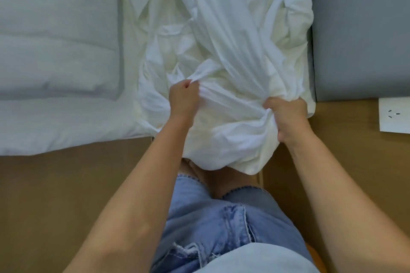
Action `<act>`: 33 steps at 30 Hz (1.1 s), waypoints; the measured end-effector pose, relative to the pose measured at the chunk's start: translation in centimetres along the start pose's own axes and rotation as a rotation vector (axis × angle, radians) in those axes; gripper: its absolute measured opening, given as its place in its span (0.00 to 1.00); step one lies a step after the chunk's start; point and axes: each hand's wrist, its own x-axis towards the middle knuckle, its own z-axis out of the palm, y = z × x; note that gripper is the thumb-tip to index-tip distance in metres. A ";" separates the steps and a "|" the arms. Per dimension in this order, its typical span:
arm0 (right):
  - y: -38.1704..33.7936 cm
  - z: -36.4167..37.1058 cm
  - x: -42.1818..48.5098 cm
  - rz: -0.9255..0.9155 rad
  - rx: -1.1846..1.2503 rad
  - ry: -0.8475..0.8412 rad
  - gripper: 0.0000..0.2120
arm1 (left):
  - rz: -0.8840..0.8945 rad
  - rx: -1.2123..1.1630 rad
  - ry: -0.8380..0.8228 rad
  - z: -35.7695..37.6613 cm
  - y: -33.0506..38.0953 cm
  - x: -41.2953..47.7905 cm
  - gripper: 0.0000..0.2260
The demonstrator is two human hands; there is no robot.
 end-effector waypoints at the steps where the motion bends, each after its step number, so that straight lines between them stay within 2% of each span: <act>1: -0.3 0.3 0.0 -0.050 0.040 0.054 0.13 | -0.011 -0.019 0.052 -1.1 -0.2 -0.2 0.14; 4: -0.7 2.0 -1.0 -0.161 0.138 0.083 0.14 | -0.016 0.015 0.165 -3.2 -0.8 -0.8 0.18; 6: 0.0 2.7 -1.2 -0.146 0.167 0.092 0.14 | 0.049 0.182 0.065 -3.9 -0.6 -0.9 0.19; 9: 0.0 2.0 -0.2 0.111 0.301 0.071 0.10 | 0.271 0.523 -0.192 -3.3 0.8 -1.7 0.20; 12: 0.1 1.4 0.1 0.322 0.502 -0.197 0.14 | 0.445 0.783 -0.228 -1.8 1.9 -3.2 0.19; 15: 0.5 1.9 0.0 0.305 0.711 -0.346 0.15 | 0.437 0.758 -0.263 -1.8 2.1 -3.5 0.17; 18: -0.1 3.3 0.2 0.245 0.763 -0.388 0.10 | 0.397 0.707 -0.393 -2.6 2.5 -3.3 0.17; 22: -1.6 5.5 0.7 0.258 0.701 -0.351 0.08 | 0.386 0.676 -0.506 -3.6 3.8 -1.7 0.19; 24: -2.0 5.9 1.0 0.240 0.717 -0.310 0.09 | 0.393 0.673 -0.535 -3.7 4.4 -0.2 0.16; 26: -2.1 5.7 1.3 0.187 0.683 -0.243 0.09 | 0.286 0.499 -0.537 -3.7 5.0 2.0 0.08; 27: -2.0 5.5 1.4 0.167 0.652 -0.208 0.09 | 0.202 0.373 -0.497 -3.5 5.3 3.3 0.08; 28: -2.0 5.4 1.4 0.160 0.624 -0.181 0.09 | 0.122 0.287 -0.427 -3.1 5.4 4.8 0.10; 30: -2.2 5.2 1.5 0.169 0.578 -0.149 0.09 | 0.018 0.296 -0.334 -1.8 5.6 7.3 0.19; 32: -2.6 5.2 1.3 0.171 0.573 -0.134 0.08 | -0.070 0.338 -0.427 0.0 6.0 7.8 0.25; 33: -2.8 5.3 1.2 0.165 0.584 -0.127 0.08 | -0.101 0.350 -0.508 0.9 6.2 7.7 0.24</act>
